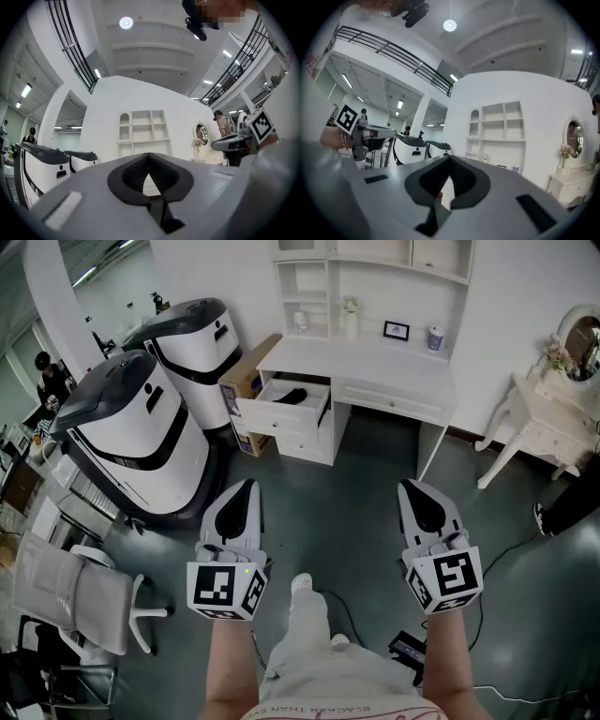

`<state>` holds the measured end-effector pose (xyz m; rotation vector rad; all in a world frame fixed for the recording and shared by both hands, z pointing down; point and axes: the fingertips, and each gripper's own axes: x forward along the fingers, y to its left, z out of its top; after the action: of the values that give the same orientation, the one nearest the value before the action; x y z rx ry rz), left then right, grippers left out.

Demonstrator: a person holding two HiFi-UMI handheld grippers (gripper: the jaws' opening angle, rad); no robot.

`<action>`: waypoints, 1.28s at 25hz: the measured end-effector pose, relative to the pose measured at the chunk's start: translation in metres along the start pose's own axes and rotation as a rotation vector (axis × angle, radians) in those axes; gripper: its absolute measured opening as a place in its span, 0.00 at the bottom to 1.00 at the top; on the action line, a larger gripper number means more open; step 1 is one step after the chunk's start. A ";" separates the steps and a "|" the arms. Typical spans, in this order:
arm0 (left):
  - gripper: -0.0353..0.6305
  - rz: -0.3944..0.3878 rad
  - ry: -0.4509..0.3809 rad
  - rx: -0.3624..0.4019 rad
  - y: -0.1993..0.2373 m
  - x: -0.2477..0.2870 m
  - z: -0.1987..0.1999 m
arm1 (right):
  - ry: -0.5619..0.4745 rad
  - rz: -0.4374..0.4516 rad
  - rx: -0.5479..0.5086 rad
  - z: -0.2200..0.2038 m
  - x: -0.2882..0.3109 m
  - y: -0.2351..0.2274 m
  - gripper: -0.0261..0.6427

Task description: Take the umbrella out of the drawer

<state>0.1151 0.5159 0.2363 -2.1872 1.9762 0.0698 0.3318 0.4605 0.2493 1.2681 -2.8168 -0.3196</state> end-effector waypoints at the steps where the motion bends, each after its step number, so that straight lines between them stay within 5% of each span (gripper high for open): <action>1: 0.07 0.006 -0.001 -0.006 0.001 0.003 -0.002 | 0.004 0.001 -0.006 -0.002 0.002 -0.002 0.05; 11: 0.07 0.024 -0.001 -0.001 0.038 0.060 -0.024 | 0.009 0.002 -0.009 -0.014 0.066 -0.022 0.05; 22: 0.07 0.073 0.007 -0.034 0.145 0.173 -0.062 | 0.016 0.009 0.001 -0.027 0.219 -0.046 0.05; 32: 0.07 0.041 -0.009 -0.079 0.224 0.269 -0.084 | 0.045 0.007 -0.021 -0.034 0.343 -0.050 0.05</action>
<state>-0.0852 0.2172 0.2497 -2.1897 2.0476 0.1662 0.1441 0.1668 0.2552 1.2448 -2.7727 -0.3160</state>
